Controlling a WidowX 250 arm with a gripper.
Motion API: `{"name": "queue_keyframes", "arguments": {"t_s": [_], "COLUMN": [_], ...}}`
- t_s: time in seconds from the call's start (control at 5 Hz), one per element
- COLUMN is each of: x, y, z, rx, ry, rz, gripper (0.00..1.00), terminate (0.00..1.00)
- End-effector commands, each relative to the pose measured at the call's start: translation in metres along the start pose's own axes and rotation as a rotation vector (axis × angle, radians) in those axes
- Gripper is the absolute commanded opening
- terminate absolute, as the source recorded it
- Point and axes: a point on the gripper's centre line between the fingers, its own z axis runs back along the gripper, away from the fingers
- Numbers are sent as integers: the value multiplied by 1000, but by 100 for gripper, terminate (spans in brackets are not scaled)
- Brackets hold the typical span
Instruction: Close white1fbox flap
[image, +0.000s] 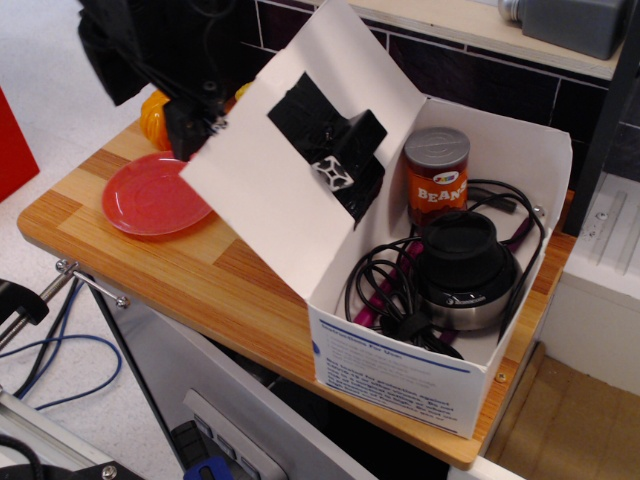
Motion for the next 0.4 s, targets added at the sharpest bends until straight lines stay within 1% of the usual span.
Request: {"name": "queue_keyframes", "arguments": {"t_s": [0.0, 0.2], "x": [25, 41], "y": [-26, -39], "z": [23, 37], "rx": [70, 94], "ry": [-50, -41], "rz": [-41, -42], "gripper": [100, 100], "terminate": [0, 0]}}
